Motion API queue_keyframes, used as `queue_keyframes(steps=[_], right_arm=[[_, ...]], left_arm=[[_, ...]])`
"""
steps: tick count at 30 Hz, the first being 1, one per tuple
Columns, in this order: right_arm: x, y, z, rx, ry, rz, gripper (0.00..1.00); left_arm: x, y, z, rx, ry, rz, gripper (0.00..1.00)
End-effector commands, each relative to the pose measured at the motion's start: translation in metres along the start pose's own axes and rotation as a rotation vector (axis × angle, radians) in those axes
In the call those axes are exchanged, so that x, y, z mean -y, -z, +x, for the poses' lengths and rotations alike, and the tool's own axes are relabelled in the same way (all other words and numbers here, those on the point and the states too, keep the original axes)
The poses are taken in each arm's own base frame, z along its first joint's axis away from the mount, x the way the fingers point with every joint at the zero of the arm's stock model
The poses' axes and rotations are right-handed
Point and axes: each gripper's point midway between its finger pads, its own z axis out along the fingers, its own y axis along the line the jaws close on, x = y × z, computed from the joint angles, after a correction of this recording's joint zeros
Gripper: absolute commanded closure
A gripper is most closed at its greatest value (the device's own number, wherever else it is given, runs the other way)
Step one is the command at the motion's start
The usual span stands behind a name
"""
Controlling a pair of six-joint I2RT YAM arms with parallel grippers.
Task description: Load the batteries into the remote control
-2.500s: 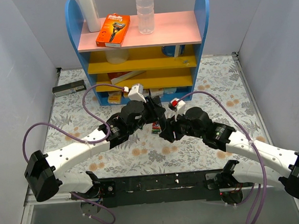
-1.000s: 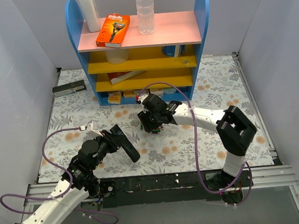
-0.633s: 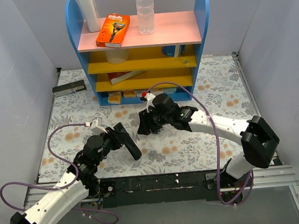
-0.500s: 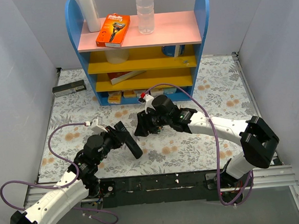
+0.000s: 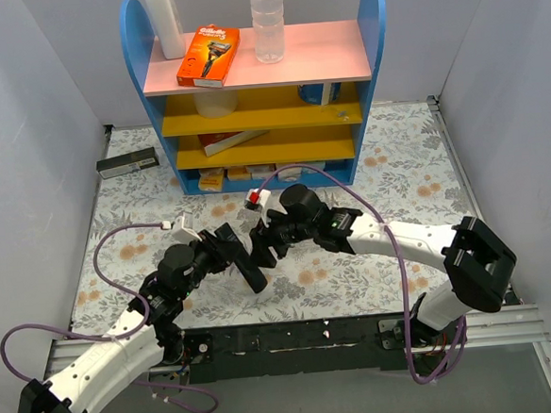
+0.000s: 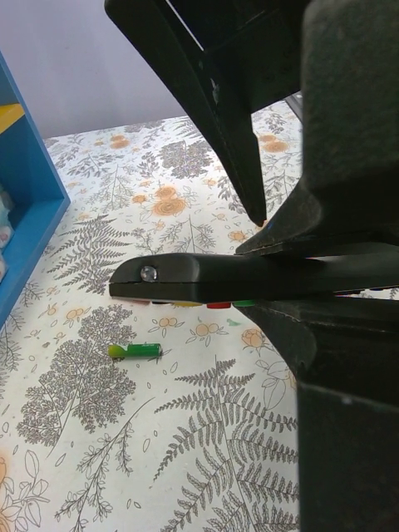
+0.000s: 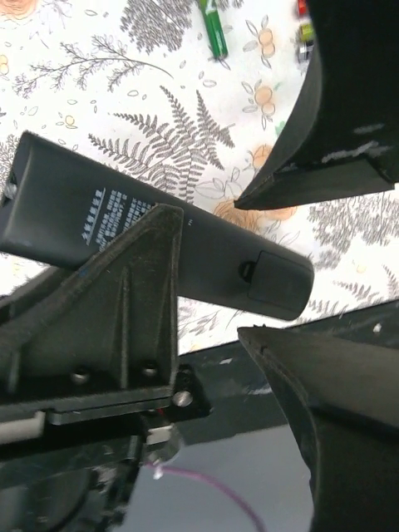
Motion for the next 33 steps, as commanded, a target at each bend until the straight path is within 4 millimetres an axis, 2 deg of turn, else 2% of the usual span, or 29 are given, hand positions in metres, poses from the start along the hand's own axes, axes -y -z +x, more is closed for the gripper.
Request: queue_keyframes(steps=[1, 3, 6, 7, 9, 10, 15, 18, 25, 33], right_arm=[[-0.013, 0.013, -0.005, 0.013, 0.306, -0.096, 0.32], [-0.016, 0.019, 0.007, -0.033, 0.417, -0.146, 0.28], [-0.024, 0.028, 0.012, -0.039, 0.548, -0.212, 0.24], [-0.026, 0.032, 0.014, -0.04, 0.564, -0.219, 0.19], [-0.025, 0.035, 0.015, -0.046, 0.586, -0.214, 0.18], [-0.026, 0.038, 0.016, -0.046, 0.596, -0.211, 0.18], [-0.027, 0.046, 0.013, -0.012, 0.628, -0.168, 0.22], [-0.028, 0.049, 0.014, 0.011, 0.69, -0.157, 0.11], [-0.028, 0.054, 0.007, 0.045, 0.741, -0.114, 0.11], [-0.029, 0.052, 0.005, 0.043, 0.755, -0.124, 0.13]], left_arm=[[0.027, 0.001, -0.015, 0.004, -0.009, 0.067, 1.0], [0.029, -0.002, -0.012, -0.024, -0.028, 0.071, 1.0], [0.039, -0.004, -0.012, -0.062, -0.072, 0.108, 1.0], [0.039, -0.006, -0.01, -0.073, -0.088, 0.109, 1.0], [0.046, -0.006, -0.012, -0.088, -0.13, 0.138, 1.0], [0.047, -0.007, -0.012, -0.098, -0.141, 0.141, 1.0], [0.075, -0.008, -0.02, -0.111, -0.23, 0.25, 1.0], [0.085, -0.008, -0.02, -0.127, -0.266, 0.299, 1.0], [0.102, -0.01, -0.021, -0.157, -0.295, 0.363, 1.0], [0.111, -0.016, -0.021, -0.175, -0.3, 0.382, 1.0]])
